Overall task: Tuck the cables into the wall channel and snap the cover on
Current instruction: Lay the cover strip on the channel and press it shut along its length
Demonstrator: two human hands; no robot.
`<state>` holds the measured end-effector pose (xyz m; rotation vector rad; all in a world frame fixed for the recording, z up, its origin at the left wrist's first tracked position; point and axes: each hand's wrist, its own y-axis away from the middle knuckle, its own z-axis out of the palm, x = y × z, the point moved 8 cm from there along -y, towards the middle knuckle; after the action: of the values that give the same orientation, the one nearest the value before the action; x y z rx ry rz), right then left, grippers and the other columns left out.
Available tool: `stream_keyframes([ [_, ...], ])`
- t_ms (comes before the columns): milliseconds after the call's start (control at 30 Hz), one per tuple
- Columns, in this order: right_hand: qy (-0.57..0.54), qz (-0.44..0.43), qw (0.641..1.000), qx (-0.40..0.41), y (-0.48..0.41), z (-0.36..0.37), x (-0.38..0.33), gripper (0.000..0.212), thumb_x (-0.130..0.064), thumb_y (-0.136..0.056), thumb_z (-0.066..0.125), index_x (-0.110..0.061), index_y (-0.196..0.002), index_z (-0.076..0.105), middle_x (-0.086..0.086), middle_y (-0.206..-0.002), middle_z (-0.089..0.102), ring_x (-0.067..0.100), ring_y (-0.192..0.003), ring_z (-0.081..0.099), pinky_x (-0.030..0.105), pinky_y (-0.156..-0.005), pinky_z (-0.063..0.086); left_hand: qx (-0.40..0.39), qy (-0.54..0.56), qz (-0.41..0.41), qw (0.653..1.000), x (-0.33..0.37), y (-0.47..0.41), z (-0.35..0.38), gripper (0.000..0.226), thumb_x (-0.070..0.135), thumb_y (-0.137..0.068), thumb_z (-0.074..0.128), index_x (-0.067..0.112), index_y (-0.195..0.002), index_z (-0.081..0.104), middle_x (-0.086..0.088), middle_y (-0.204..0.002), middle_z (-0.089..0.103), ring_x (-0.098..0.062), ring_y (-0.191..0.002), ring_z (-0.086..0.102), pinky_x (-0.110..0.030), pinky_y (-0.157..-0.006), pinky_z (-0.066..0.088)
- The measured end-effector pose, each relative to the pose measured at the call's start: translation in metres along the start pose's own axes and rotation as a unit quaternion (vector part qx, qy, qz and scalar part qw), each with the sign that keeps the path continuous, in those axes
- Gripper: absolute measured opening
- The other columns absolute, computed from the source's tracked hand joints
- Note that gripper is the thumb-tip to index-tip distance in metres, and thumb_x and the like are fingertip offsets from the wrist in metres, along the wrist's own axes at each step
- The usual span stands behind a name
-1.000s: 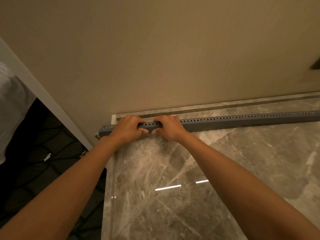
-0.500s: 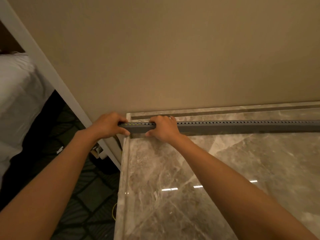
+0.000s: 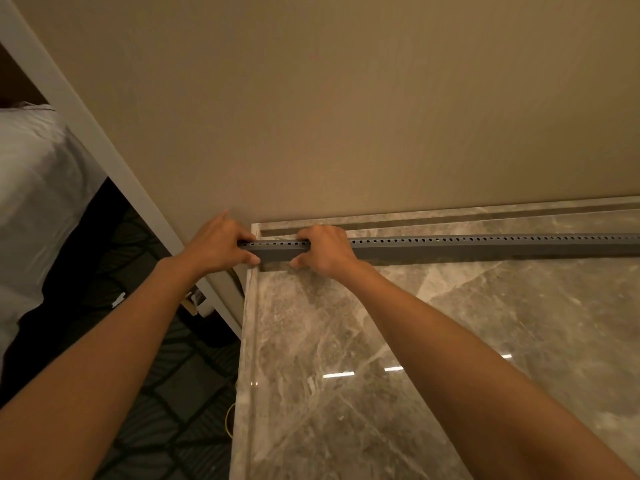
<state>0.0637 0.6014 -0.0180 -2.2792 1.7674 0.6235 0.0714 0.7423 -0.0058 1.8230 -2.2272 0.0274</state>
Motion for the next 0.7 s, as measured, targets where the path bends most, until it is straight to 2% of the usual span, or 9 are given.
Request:
stream_keyframes([
  [67,-0.003,-0.003,1.0,-0.001,0.0,0.001,0.0,0.031,-0.03,-0.081,0.07,-0.009,-0.103,0.067,0.012,-0.106,0.07,0.03,-0.104,0.061,0.036,-0.093,0.042,-0.015,-0.038,-0.003,0.999,0.004,-0.001,0.0,0.032,0.028,-0.08,0.07,0.014,-0.109,0.07,-0.012,-0.1,0.072,-0.024,-0.092,0.053,-0.035,-0.101,0.031],
  [200,0.02,-0.034,0.999,0.014,0.004,0.002,0.001,0.033,-0.023,-0.084,0.066,-0.006,-0.111,0.061,0.013,-0.115,0.066,0.031,-0.111,0.056,0.036,-0.098,0.037,0.015,-0.134,0.035,0.99,0.029,0.0,0.007,0.038,0.03,-0.081,0.068,0.011,-0.113,0.065,-0.011,-0.112,0.064,-0.028,-0.106,0.056,-0.034,-0.095,0.037],
  [233,0.016,-0.038,0.999,0.017,0.008,0.0,0.005,0.035,-0.018,-0.084,0.065,-0.005,-0.115,0.058,0.013,-0.12,0.062,0.031,-0.114,0.052,0.035,-0.099,0.035,0.052,-0.139,0.062,0.987,0.042,0.002,0.01,0.041,0.027,-0.077,0.072,0.007,-0.112,0.064,-0.014,-0.111,0.062,-0.03,-0.104,0.057,-0.036,-0.091,0.041],
  [300,-0.009,-0.024,0.999,0.029,0.017,-0.007,0.02,0.038,-0.011,-0.084,0.064,-0.004,-0.118,0.051,0.013,-0.125,0.056,0.029,-0.117,0.045,0.034,-0.1,0.034,0.109,-0.135,0.112,0.978,0.066,0.009,0.017,0.042,0.015,-0.063,0.083,0.0,-0.097,0.066,-0.019,-0.094,0.065,-0.035,-0.085,0.063,-0.04,-0.073,0.051],
  [367,-0.02,0.005,0.998,0.06,0.03,-0.019,0.046,0.035,-0.008,-0.084,0.062,-0.005,-0.116,0.049,0.011,-0.125,0.053,0.027,-0.117,0.041,0.033,-0.1,0.035,0.126,-0.134,0.126,0.975,0.084,0.011,0.018,0.034,0.005,-0.061,0.081,0.0,-0.09,0.064,-0.021,-0.085,0.067,-0.037,-0.076,0.064,-0.041,-0.064,0.053],
  [467,0.057,0.061,0.99,0.114,0.051,-0.035,0.093,0.033,-0.007,-0.089,0.056,-0.01,-0.121,0.05,0.01,-0.129,0.05,0.028,-0.123,0.038,0.037,-0.11,0.027,0.081,-0.122,0.092,0.985,0.089,0.001,0.016,0.024,0.006,-0.083,0.06,0.004,-0.107,0.059,-0.019,-0.107,0.065,-0.037,-0.097,0.061,-0.043,-0.077,0.05],
  [567,0.098,0.163,0.971,0.148,0.073,-0.047,0.134,0.036,-0.014,-0.097,0.045,-0.016,-0.132,0.046,0.01,-0.137,0.045,0.03,-0.133,0.031,0.048,-0.118,0.015,0.004,-0.147,0.03,0.989,0.085,-0.016,0.018,0.027,0.01,-0.089,0.052,0.009,-0.116,0.057,-0.017,-0.119,0.062,-0.035,-0.109,0.058,-0.042,-0.088,0.048],
  [633,0.076,0.202,0.968,0.126,0.079,-0.048,0.149,0.045,-0.008,-0.096,0.043,-0.016,-0.139,0.037,0.011,-0.146,0.036,0.029,-0.14,0.024,0.048,-0.119,0.015,-0.042,-0.155,-0.004,0.987,0.089,-0.022,0.019,0.027,0.009,-0.092,0.05,0.007,-0.118,0.057,-0.018,-0.123,0.06,-0.034,-0.111,0.058,-0.041,-0.091,0.048],
  [700,0.063,0.191,0.975,0.089,0.081,-0.048,0.155,0.058,0.001,-0.093,0.045,-0.013,-0.146,0.025,0.013,-0.155,0.022,0.029,-0.145,0.014,0.043,-0.121,0.012,-0.063,-0.168,-0.026,0.983,0.1,-0.027,0.02,0.03,0.008,-0.092,0.051,0.004,-0.121,0.055,-0.017,-0.125,0.059,-0.033,-0.113,0.057,-0.038,-0.092,0.048],
])
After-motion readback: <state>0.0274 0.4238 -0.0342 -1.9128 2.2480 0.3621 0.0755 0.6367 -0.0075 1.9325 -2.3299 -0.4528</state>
